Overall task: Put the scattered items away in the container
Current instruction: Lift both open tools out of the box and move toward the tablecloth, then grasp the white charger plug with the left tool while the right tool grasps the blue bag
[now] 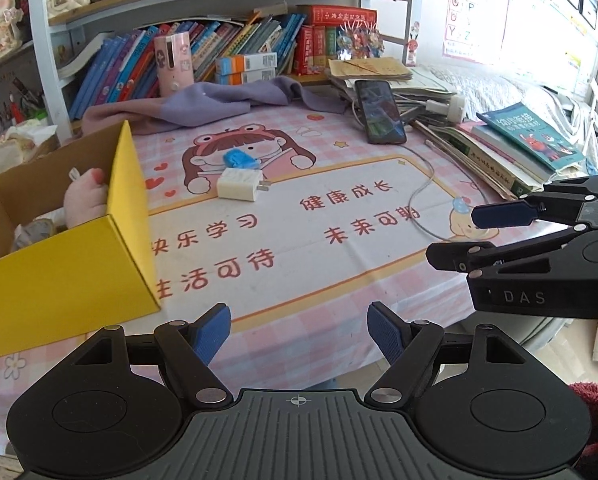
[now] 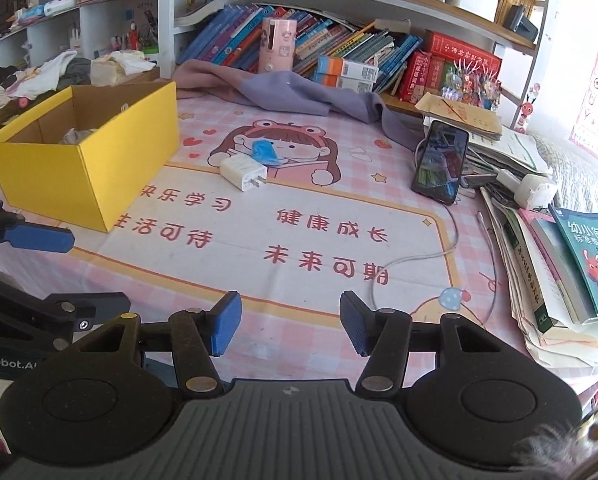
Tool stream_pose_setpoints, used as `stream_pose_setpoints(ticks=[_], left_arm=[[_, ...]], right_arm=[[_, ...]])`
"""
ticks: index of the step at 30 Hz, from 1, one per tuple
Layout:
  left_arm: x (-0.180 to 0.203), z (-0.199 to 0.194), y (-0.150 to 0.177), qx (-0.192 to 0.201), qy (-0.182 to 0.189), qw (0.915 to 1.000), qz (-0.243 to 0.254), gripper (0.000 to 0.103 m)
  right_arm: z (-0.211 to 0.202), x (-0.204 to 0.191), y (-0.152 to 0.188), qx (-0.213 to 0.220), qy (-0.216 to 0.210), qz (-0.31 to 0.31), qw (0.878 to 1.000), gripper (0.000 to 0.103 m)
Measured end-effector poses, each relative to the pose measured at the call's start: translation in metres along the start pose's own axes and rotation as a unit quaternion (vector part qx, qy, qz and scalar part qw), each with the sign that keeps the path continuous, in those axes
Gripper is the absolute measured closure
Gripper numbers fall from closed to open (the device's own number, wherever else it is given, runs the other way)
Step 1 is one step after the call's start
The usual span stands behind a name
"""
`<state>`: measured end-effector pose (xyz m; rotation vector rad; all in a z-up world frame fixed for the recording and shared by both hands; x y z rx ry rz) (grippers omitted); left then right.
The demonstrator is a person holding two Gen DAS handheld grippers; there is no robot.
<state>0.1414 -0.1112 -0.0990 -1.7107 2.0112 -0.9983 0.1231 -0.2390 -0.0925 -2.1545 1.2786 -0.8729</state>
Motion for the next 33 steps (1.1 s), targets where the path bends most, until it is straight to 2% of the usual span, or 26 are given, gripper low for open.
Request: stream_pose_setpoints(ticks=[8, 21, 28, 33], left_arm=[[0.005, 0.033, -0.019, -0.012, -0.020, 0.9997, -0.011, 0.026], [0.005, 0.084, -0.072, 0.006, -0.084, 0.9953, -0.048, 0.026], [0.006, 0.110, -0.103, 0.024, -0.108, 0.9929, -0.044, 0.026], [-0.001, 0.132, -0.112, 0.024, -0.127, 0.9905, -0.046, 0.026]], right_arm=[[0.031, 0.028, -0.009, -0.009, -0.020, 0.002, 1.000, 0.050], [0.097, 0.072, -0.045, -0.002, -0.088, -0.018, 0.996, 0.050], [0.129, 0.088, -0.072, 0.013, -0.115, -0.021, 0.993, 0.050], [0.151, 0.095, -0.084, 0.010, -0.129, -0.025, 0.991, 0.050]])
Point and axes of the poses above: each gripper's, at about its wrist camera, not at the fingertips, and z roughly the way its jaws point, x to its right, y to its underside, the point moved 10 cm from there along z, roughly the way its jaws point, and after that the axes turned 15 degrees about -z, right-handed, at the moved point
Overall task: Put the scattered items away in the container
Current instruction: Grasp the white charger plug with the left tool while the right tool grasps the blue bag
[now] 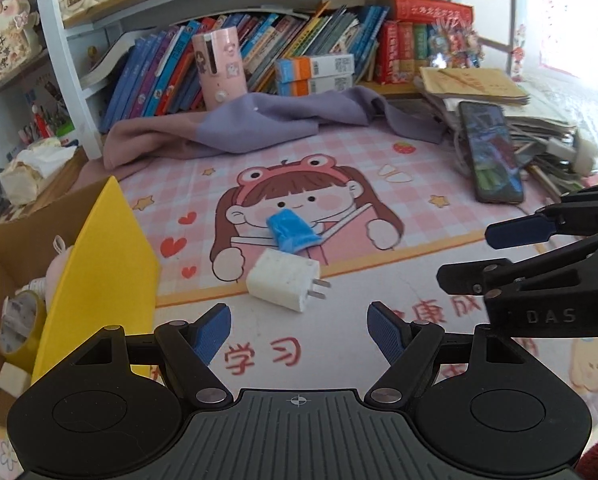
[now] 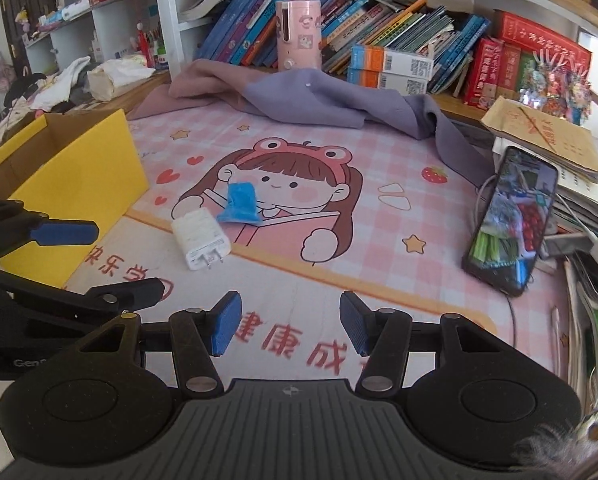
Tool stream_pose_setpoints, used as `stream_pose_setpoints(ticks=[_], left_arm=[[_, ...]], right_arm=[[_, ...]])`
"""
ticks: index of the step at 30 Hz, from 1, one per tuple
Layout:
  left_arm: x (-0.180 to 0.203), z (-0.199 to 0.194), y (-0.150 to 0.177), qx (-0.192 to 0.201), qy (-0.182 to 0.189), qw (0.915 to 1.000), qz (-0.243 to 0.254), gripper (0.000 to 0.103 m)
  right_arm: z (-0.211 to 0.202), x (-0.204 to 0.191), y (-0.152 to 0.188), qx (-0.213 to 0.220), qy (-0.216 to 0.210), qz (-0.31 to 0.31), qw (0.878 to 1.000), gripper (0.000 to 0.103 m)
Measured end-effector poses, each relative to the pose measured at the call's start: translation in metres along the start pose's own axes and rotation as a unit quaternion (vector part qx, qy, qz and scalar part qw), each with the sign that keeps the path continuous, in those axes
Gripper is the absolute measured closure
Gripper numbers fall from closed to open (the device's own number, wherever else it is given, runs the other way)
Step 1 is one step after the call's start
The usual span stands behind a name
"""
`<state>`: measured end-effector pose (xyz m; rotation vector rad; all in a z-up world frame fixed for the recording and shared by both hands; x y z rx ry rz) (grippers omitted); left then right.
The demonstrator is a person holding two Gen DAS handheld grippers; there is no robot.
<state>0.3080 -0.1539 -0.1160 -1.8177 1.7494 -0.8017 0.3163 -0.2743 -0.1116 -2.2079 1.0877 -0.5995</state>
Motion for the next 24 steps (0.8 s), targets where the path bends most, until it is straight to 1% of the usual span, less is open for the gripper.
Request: stream_pose_setpoints(ticks=[8, 14, 24], left_arm=[[0.000, 0.031, -0.009, -0.001, -0.012, 0.9999, -0.008, 0.026], [0.001, 0.055, -0.012, -0.009, -0.019, 0.9998, 0.000, 0.026], [-0.005, 0.087, -0.013, -0.032, -0.024, 0.9992, -0.007, 0.026]], right_arm=[[0.029, 0.014, -0.019, -0.003, -0.017, -0.008, 1.000, 0.050], [0.052, 0.026, -0.034, -0.003, -0.031, -0.005, 1.000, 0.050], [0.087, 0.029, -0.060, -0.004, -0.054, -0.019, 0.998, 0.049]])
Point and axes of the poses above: each gripper's, at about its wrist camera, not at the fingertips, and z roughly the way its jaws point, x to its right, y to its underside, the point moved 10 cm from there along z, roughly the way its jaws point, and after that the axes turned 15 degrees about -z, right-handed, at the moved point
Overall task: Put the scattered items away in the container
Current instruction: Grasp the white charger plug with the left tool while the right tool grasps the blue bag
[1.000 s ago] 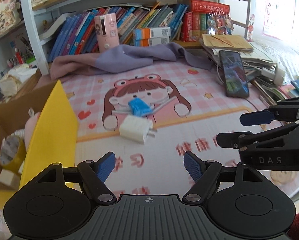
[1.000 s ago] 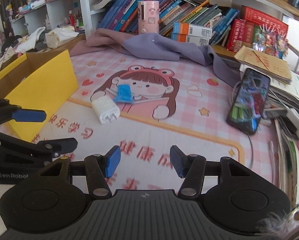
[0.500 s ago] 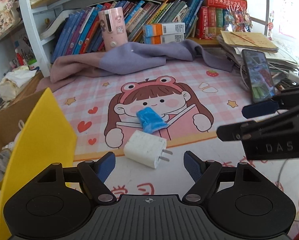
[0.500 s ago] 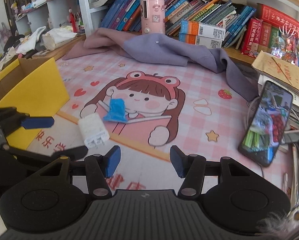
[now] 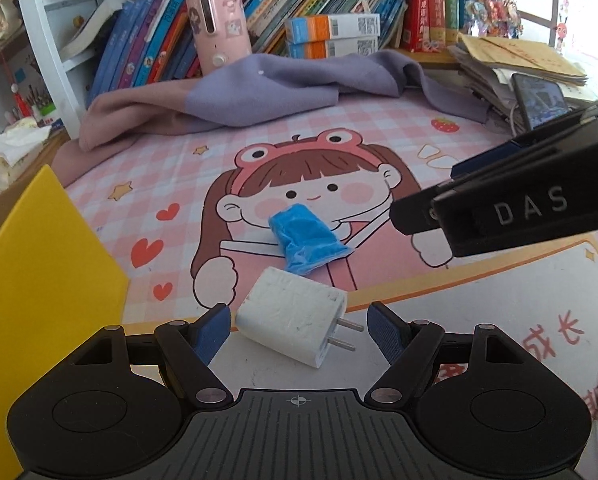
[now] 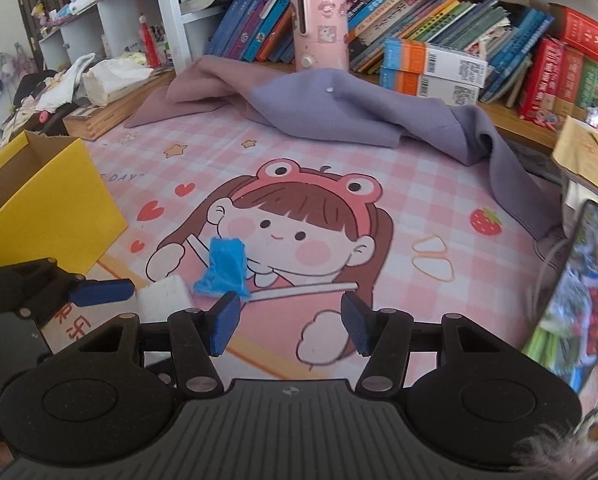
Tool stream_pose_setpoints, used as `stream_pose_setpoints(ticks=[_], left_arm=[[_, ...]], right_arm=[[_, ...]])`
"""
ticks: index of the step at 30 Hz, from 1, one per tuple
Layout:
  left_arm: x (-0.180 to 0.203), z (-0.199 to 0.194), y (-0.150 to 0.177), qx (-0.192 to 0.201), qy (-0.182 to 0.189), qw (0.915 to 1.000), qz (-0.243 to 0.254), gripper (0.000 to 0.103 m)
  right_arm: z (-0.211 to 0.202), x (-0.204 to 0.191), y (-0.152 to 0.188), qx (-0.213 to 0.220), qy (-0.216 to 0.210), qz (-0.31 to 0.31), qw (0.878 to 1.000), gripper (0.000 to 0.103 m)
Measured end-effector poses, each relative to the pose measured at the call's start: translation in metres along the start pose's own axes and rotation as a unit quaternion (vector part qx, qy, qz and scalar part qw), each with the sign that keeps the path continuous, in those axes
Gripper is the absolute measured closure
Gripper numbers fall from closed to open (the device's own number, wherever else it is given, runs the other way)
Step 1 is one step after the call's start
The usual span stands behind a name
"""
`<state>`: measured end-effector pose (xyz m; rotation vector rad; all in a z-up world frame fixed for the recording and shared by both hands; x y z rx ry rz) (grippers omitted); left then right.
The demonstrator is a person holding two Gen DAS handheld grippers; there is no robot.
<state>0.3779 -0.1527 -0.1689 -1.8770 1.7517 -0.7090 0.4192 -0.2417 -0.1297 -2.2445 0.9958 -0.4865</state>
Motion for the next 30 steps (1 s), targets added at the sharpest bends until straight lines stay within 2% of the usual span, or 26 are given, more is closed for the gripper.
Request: stream_pose_setpoints(ticks=[7, 14, 20, 30], left_arm=[[-0.003, 0.010, 0.004, -0.015, 0.000, 0.9998, -0.015, 0.026], [-0.005, 0.009, 0.005, -0.011, 0.007, 0.9996, -0.025, 0.030], [-0.012, 0.005, 0.007, -0.009, -0.006, 0.9995, -0.029, 0.031], [-0.020, -0.003, 0.012, -0.012, -0.014, 0.9990, -0.040, 0.031]], right_arm=[[0.023, -0.008, -0.011, -0.006, -0.019, -0.017, 1.000, 0.049], [0.045, -0.023, -0.022, -0.012, -0.041, -0.039, 0.998, 0.047], [0.066, -0.032, -0.033, -0.017, -0.052, -0.047, 0.997, 0.048], [0.088, -0.044, -0.029, -0.039, -0.047, -0.069, 0.996, 0.055]])
Point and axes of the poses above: each gripper's, at about its wrist camera, not at the fingertips, and z roughly the way its jaws point, x to its right, y to its underside, the point moved 10 cm from there along z, roughly the way its jaws point, and after that the axes turned 15 degrees about -z, right-handed, at the moved point
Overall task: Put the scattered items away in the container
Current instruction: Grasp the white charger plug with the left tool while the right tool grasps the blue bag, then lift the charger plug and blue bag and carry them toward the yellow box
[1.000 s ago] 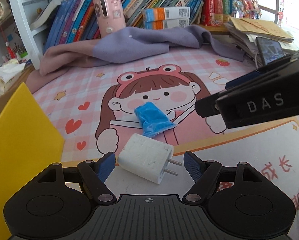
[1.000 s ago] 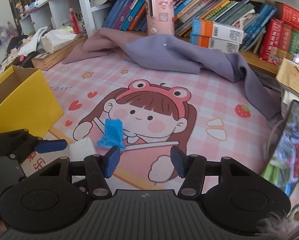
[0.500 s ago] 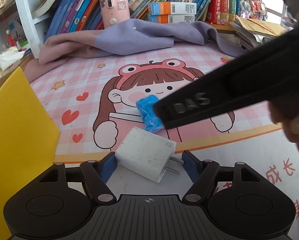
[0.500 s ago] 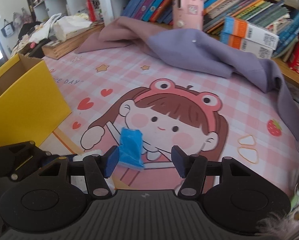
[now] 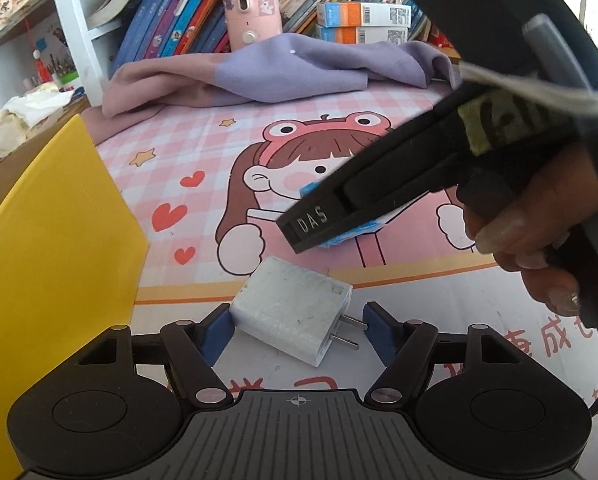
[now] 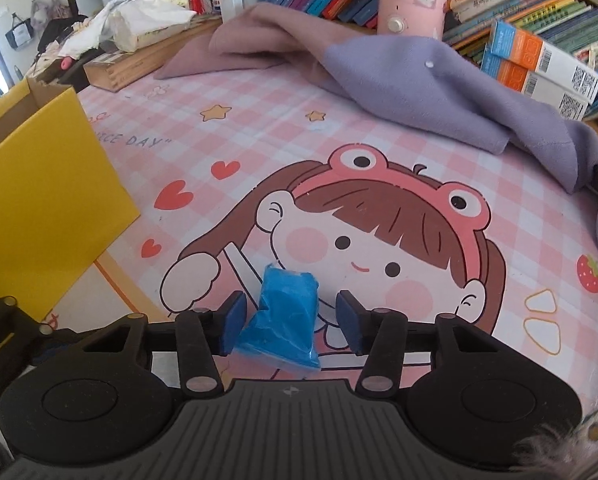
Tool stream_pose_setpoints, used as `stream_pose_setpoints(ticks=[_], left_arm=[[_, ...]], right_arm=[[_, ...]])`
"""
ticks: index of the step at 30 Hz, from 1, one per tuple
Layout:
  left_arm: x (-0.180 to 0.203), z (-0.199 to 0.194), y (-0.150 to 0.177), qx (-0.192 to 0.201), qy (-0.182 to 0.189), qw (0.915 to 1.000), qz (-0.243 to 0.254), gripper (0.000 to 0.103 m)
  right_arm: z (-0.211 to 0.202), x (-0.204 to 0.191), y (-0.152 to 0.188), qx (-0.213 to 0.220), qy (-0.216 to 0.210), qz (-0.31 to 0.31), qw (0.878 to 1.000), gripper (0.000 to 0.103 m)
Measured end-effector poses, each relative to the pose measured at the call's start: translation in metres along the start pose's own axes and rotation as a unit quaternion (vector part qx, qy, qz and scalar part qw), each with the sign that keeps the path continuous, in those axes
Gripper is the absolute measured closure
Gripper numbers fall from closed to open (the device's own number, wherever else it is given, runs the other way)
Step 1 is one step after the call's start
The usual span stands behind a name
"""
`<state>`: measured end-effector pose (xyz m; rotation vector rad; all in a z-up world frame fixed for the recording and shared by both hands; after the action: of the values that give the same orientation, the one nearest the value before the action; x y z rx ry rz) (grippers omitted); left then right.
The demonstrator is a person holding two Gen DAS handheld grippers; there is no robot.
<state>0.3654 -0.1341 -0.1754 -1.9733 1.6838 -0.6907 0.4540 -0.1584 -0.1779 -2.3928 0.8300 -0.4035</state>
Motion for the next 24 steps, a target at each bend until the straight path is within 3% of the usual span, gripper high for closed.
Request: stream_pose_setpoints(ticks=[1, 3, 24], left_arm=[[0.000, -0.001, 0.000, 0.000, 0.001, 1.0000, -0.002, 0.031], [0.000, -0.002, 0.000, 0.001, 0.002, 1.0000, -0.005, 0.031], [0.006, -0.058, 0.000, 0.040, 0.023, 0.9989, -0.006, 0.032]], right_arm=[[0.000, -0.001, 0.000, 0.000, 0.004, -0.006, 1.000, 0.057], [-0.001, -0.002, 0.001, 0.004, 0.010, -0.017, 1.000, 0.072], [-0.083, -0.007, 0.018, 0.058, 0.018, 0.012, 0.998, 0.073]])
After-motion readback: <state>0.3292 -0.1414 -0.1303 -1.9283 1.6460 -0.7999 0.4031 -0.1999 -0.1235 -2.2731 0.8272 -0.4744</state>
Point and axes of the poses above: each gripper's, at about its wrist camera, not at the fingertips, and z roughly the way its jaws point, x to its right, y to its underside, the point moved 10 cm from there along z, roughly the way its jaws point, and after that the axes turned 15 degrees about -z, right-handed, at the moved point
